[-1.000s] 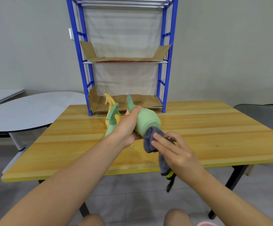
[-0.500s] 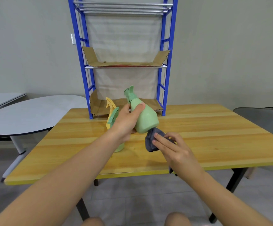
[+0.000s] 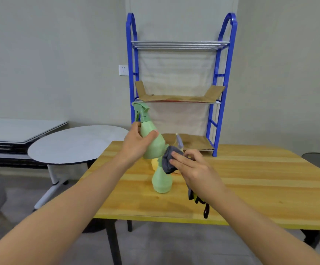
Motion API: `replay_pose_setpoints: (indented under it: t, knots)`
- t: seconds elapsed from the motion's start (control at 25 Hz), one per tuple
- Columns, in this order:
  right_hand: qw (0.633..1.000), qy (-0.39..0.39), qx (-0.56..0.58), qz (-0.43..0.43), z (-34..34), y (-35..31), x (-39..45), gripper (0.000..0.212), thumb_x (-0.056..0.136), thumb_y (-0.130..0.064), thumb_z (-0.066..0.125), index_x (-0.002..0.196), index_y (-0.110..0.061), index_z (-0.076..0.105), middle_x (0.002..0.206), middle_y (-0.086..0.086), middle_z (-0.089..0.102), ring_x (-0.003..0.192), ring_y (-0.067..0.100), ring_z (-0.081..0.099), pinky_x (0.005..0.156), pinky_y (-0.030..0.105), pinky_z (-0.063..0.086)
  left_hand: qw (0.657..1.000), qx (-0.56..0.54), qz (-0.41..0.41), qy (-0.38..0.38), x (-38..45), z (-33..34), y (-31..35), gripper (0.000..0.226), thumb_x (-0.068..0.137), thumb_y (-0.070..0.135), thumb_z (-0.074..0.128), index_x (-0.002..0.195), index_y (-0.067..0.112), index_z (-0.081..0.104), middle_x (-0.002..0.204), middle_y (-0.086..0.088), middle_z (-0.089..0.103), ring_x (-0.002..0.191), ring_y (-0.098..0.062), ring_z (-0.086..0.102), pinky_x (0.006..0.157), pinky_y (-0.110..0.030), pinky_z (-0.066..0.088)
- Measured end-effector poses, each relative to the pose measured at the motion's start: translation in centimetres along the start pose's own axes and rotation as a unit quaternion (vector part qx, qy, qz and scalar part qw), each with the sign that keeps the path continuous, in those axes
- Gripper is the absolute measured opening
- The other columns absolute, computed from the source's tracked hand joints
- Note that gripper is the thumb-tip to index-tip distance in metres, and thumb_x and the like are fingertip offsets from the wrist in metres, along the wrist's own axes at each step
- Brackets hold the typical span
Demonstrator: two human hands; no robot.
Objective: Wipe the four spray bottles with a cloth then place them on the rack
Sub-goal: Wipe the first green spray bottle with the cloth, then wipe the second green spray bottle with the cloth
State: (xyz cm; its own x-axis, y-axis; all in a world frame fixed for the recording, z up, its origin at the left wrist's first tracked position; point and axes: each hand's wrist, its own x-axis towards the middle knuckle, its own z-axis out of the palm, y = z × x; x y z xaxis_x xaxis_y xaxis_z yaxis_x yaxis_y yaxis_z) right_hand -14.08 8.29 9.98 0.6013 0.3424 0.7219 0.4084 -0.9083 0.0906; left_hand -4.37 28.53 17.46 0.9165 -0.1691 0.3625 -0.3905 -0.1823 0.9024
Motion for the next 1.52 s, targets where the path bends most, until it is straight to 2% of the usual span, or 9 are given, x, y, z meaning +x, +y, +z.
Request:
replay_pose_setpoints:
  t: [0.16, 0.32, 0.44, 0.56, 0.8, 0.96, 1.16, 1.32, 1.52]
  knots:
    - [0.997, 0.013, 0.015, -0.072, 4.0, -4.0, 4.8, 0.033, 0.084, -0.004, 0.071, 0.116, -0.012, 0.070, 0.130, -0.007, 0.051, 0.114, 0.014, 0.043, 0.106, 0.019, 0.032, 0.997, 0.064, -0.026, 0.033, 0.1, -6.1, -3.0, 0.047, 0.091, 0.039, 0.073, 0.127, 0.026, 0.046, 0.107, 0.008, 0.061, 0.098, -0.017, 0.065, 0.087, -0.036, 0.055]
    - [0.996, -0.044, 0.004, -0.079, 9.3, -7.4, 8.1, 0.052, 0.073, 0.006, 0.075, 0.122, -0.011, 0.065, 0.128, -0.002, 0.061, 0.104, 0.026, 0.052, 0.085, 0.031, 0.053, 0.988, 0.137, -0.053, 0.054, 0.4, -10.8, -8.0, 0.044, 0.091, 0.041, 0.072, 0.123, 0.024, 0.047, 0.102, 0.008, 0.059, 0.094, -0.018, 0.064, 0.082, -0.038, 0.056]
    - [0.993, -0.084, -0.006, -0.082, 13.1, -9.2, 10.0, 0.056, 0.059, 0.009, 0.080, 0.111, -0.009, 0.069, 0.116, 0.001, 0.065, 0.092, 0.028, 0.056, 0.073, 0.033, 0.056, 0.979, 0.180, -0.069, 0.065, 1.1, -13.4, -13.0, 0.048, 0.089, 0.040, 0.074, 0.125, 0.018, 0.052, 0.105, 0.001, 0.065, 0.094, -0.019, 0.066, 0.081, -0.040, 0.057]
    - [0.992, -0.113, -0.015, -0.058, 15.9, -9.5, 11.1, 0.052, 0.048, 0.004, 0.086, 0.096, -0.012, 0.073, 0.102, -0.002, 0.068, 0.083, 0.023, 0.061, 0.067, 0.025, 0.053, 0.975, 0.196, -0.079, 0.065, 2.2, -14.5, -17.6, 0.040, 0.090, 0.040, 0.073, 0.119, 0.022, 0.053, 0.105, 0.002, 0.065, 0.096, -0.019, 0.066, 0.080, -0.040, 0.056]
    - [0.977, -0.211, -0.010, 0.024, 21.1, -6.9, 13.5, 0.046, 0.075, 0.002, 0.070, 0.117, -0.015, 0.065, 0.121, -0.003, 0.062, 0.103, 0.025, 0.049, 0.077, 0.032, 0.049, 0.977, 0.189, -0.097, 0.030, 7.1, -13.4, -23.3, 0.058, 0.093, 0.032, 0.072, 0.144, 0.021, 0.048, 0.124, 0.008, 0.062, 0.113, -0.013, 0.058, 0.089, -0.027, 0.045]
    - [0.973, -0.223, 0.004, 0.059, 22.2, -5.4, 16.4, 0.041, 0.089, 0.000, 0.051, 0.126, -0.019, 0.054, 0.127, -0.008, 0.050, 0.115, 0.021, 0.036, 0.085, 0.024, 0.035, 0.979, 0.167, -0.117, 0.014, 11.7, -12.0, -24.6, 0.065, 0.093, 0.035, 0.073, 0.149, 0.022, 0.044, 0.125, 0.010, 0.060, 0.114, -0.013, 0.057, 0.091, -0.027, 0.047]
    - [0.975, -0.200, 0.026, 0.098, 23.2, -4.2, 18.2, 0.036, 0.092, 0.002, 0.046, 0.121, -0.016, 0.056, 0.116, -0.006, 0.051, 0.108, 0.019, 0.033, 0.090, 0.018, 0.031, 0.977, 0.172, -0.127, 0.014, 16.7, -10.1, -25.9, 0.078, 0.087, 0.039, 0.078, 0.154, 0.023, 0.040, 0.143, -0.003, 0.059, 0.130, -0.023, 0.055, 0.102, -0.036, 0.048]
    - [0.966, -0.225, 0.061, 0.108, 22.6, -3.5, 19.1, 0.038, 0.093, 0.005, 0.043, 0.126, -0.009, 0.055, 0.127, 0.003, 0.051, 0.111, 0.018, 0.034, 0.089, 0.010, 0.024, 0.974, 0.179, -0.139, 0.010, 18.0, -9.1, -25.7, 0.078, 0.090, 0.033, 0.077, 0.155, 0.022, 0.036, 0.142, -0.004, 0.058, 0.127, -0.022, 0.054, 0.089, -0.027, 0.041]
    - [0.978, -0.170, 0.033, 0.118, 20.0, -2.9, 19.2, 0.047, 0.087, 0.009, 0.050, 0.127, -0.015, 0.058, 0.127, -0.001, 0.055, 0.110, 0.022, 0.036, 0.093, 0.027, 0.037, 0.954, 0.246, -0.156, 0.071, 16.7, -9.8, -23.8, 0.077, 0.093, 0.045, 0.071, 0.154, 0.011, 0.039, 0.147, -0.015, 0.053, 0.134, -0.033, 0.050, 0.104, -0.042, 0.044]
